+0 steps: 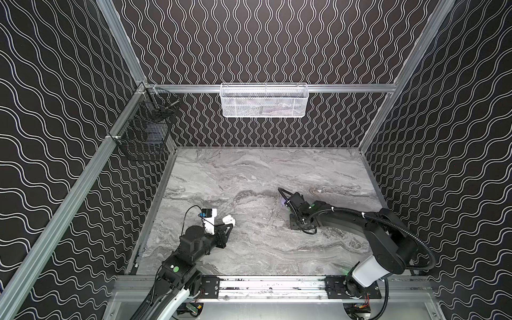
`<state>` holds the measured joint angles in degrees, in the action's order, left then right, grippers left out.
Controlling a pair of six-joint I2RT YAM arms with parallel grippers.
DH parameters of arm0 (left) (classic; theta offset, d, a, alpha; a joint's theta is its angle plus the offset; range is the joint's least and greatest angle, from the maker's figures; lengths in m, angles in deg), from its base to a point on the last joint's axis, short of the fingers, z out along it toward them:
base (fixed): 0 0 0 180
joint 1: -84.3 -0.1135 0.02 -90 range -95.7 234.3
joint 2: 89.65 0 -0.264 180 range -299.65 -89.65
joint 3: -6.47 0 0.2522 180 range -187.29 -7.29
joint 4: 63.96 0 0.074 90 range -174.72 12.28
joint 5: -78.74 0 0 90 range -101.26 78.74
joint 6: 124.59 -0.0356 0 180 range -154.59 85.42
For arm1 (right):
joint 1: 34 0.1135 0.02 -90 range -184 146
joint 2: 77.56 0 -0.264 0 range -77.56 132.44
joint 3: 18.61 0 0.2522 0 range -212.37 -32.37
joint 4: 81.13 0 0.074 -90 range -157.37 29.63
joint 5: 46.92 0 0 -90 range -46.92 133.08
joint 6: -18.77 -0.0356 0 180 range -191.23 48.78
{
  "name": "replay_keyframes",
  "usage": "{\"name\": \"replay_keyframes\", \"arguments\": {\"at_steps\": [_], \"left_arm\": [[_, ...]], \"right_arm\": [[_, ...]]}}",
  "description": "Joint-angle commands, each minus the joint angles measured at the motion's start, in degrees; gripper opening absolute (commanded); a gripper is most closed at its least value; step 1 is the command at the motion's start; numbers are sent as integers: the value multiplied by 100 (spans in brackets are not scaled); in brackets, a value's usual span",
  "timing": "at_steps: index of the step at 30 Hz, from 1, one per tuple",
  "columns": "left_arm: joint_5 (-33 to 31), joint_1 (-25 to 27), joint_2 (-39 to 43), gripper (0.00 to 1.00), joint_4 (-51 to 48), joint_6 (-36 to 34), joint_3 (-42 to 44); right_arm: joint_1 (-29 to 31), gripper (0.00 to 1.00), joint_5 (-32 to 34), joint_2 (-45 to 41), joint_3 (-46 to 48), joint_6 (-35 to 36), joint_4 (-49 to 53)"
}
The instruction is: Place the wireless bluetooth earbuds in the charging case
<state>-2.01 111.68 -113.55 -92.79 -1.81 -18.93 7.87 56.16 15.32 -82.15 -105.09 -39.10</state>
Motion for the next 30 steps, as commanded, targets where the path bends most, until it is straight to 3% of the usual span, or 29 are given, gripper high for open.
{"name": "replay_keyframes", "arguments": {"at_steps": [1,10,19,30], "left_arm": [[14,-4,-13,17,268,-87,-22],[31,-4,-1,17,268,-89,-14],[87,-4,-105,17,353,-106,-23],[362,0,-549,17,839,-214,-23]], "right_arm": [[-21,29,-82,46,21,29,-103],[-47,28,-86,55,73,7,-102],[-47,17,-138,-99,152,21,-223],[-47,16,-24,-604,162,-80,-430]]}}
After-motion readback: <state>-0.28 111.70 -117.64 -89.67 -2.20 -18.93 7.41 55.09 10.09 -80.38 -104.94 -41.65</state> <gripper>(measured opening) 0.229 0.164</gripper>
